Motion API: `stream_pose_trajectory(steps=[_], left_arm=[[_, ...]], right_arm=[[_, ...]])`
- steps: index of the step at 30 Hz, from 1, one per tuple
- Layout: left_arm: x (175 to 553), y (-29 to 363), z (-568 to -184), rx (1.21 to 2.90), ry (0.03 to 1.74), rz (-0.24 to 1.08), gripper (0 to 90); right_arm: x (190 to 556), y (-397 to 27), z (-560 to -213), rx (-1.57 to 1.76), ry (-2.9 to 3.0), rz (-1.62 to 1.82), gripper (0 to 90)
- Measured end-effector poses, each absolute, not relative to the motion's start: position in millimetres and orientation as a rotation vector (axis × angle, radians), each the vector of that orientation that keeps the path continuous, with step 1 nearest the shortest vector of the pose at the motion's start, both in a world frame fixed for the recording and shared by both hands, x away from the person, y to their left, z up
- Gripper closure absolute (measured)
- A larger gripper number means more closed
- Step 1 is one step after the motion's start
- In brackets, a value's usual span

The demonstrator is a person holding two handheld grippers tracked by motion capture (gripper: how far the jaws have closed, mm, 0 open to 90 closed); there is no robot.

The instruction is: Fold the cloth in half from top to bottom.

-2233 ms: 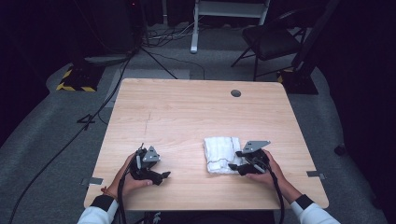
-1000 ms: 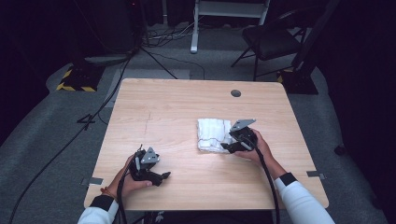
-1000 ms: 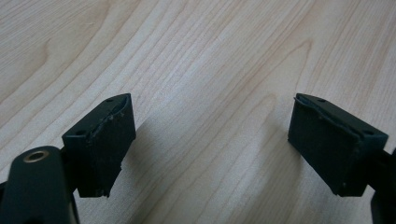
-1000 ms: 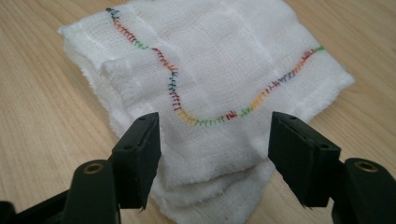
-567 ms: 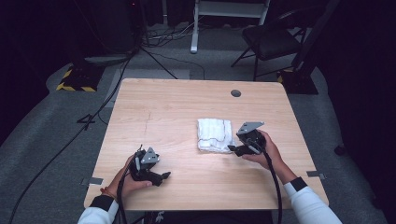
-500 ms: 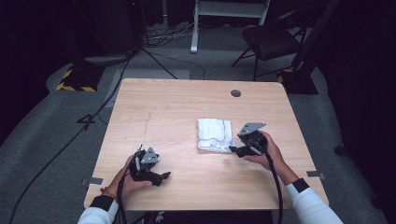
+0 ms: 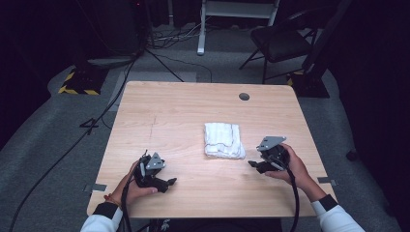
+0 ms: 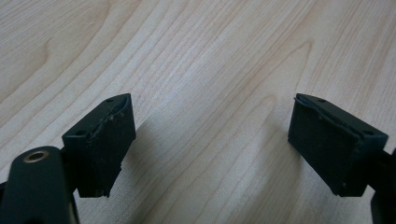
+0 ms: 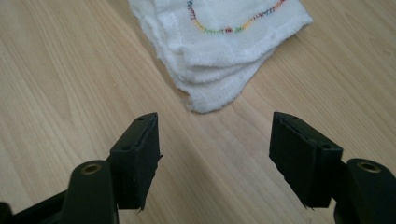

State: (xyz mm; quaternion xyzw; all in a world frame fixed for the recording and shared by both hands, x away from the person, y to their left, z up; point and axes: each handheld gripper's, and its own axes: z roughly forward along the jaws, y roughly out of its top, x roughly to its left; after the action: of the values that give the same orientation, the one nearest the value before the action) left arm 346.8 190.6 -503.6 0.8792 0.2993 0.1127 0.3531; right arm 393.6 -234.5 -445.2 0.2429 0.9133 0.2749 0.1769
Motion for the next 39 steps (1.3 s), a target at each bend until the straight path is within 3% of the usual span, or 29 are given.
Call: stream_pose_trajectory(steps=[21, 39], left_arm=[[346.4, 190.2, -503.6, 2.271, 0.781, 0.294, 15.1], [346.4, 190.2, -503.6, 2.271, 0.782, 0.294, 15.1]], right_arm=[[357.6, -301.0, -460.2, 0.772, 2.542, 0.717, 31.6], [338.6, -362.8, -491.1, 0.977, 2.475, 0.914, 30.1]])
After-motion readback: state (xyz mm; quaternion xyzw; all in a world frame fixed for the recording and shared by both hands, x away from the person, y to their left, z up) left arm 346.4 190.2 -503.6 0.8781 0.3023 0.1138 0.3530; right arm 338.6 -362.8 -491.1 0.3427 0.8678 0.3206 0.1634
